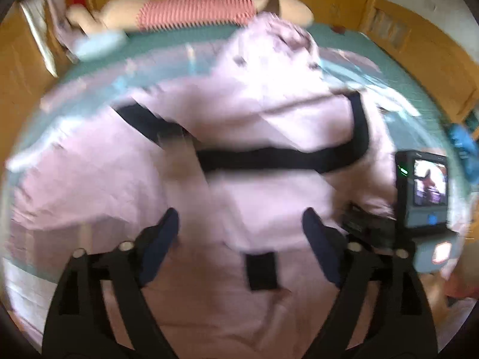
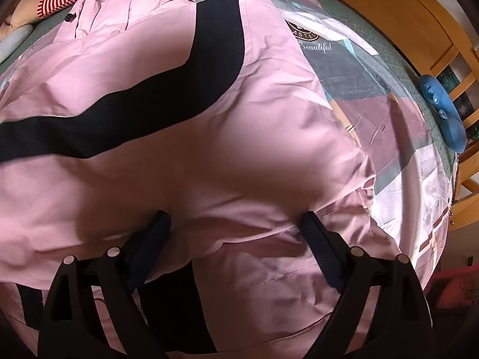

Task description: Fold large clothes

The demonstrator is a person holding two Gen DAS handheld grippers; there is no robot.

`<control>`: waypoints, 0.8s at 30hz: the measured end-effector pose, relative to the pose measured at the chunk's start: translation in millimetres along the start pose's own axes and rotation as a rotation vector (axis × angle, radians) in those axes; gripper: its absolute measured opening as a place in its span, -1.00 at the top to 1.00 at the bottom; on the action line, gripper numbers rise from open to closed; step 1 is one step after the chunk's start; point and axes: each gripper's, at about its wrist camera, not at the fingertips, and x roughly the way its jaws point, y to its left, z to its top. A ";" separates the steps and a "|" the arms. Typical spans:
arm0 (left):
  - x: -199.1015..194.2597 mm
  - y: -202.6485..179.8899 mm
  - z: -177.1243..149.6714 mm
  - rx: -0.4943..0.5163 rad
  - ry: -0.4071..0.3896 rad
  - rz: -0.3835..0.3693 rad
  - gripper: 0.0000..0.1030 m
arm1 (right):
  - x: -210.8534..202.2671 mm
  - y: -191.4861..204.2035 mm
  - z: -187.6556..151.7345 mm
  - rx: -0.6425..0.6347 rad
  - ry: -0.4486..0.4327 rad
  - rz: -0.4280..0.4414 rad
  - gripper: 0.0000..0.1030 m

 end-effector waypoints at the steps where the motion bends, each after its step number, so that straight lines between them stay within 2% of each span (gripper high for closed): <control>1: -2.0 -1.8 0.5 0.017 -0.026 0.035 -0.72 | 2.4 -3.1 -1.1 0.002 -0.001 0.003 -0.78; 3: 0.1 -9.3 0.6 0.060 -0.047 0.073 -0.72 | 2.9 -3.7 -0.1 0.004 -0.001 0.013 -0.79; 4: 4.0 -13.3 -0.1 0.080 -0.039 0.076 -0.62 | 3.2 -4.1 -0.4 0.005 -0.002 0.019 -0.79; 5: 12.8 -20.3 -2.2 0.113 -0.016 0.081 -0.29 | 3.2 -4.6 -1.9 0.007 -0.003 0.024 -0.80; 8: 47.2 -36.9 -12.9 0.187 0.102 0.103 0.35 | 4.3 -7.2 -1.8 0.001 -0.004 0.048 -0.82; 10: 73.3 -41.2 -22.5 0.203 0.179 0.125 0.39 | 7.8 -12.8 0.8 -0.010 0.004 0.064 -0.83; 12: 85.4 -45.8 -28.1 0.240 0.183 0.166 0.39 | 3.7 -15.1 6.2 -0.024 0.019 0.080 -0.82; 13: 87.8 -47.9 -29.2 0.256 0.181 0.182 0.38 | -1.7 -16.8 7.9 -0.014 -0.001 0.086 -0.80; 16: 90.7 -48.3 -30.0 0.248 0.186 0.198 0.38 | -26.8 -20.6 10.0 0.012 -0.170 0.157 -0.79; 17: 92.4 -48.7 -29.9 0.244 0.187 0.199 0.38 | -25.3 -20.7 11.3 0.005 -0.175 0.165 -0.79; 19: 96.1 -48.7 -29.8 0.242 0.188 0.202 0.38 | 2.2 -11.2 14.0 -0.043 -0.066 0.137 -0.80; 21: 101.1 -45.8 -30.5 0.236 0.186 0.196 0.38 | 12.0 -8.3 14.2 -0.074 -0.082 0.127 -0.87; 24: 106.7 -39.2 -28.1 0.209 0.194 0.169 0.38 | 15.7 -14.9 17.0 -0.069 -0.069 0.167 -0.90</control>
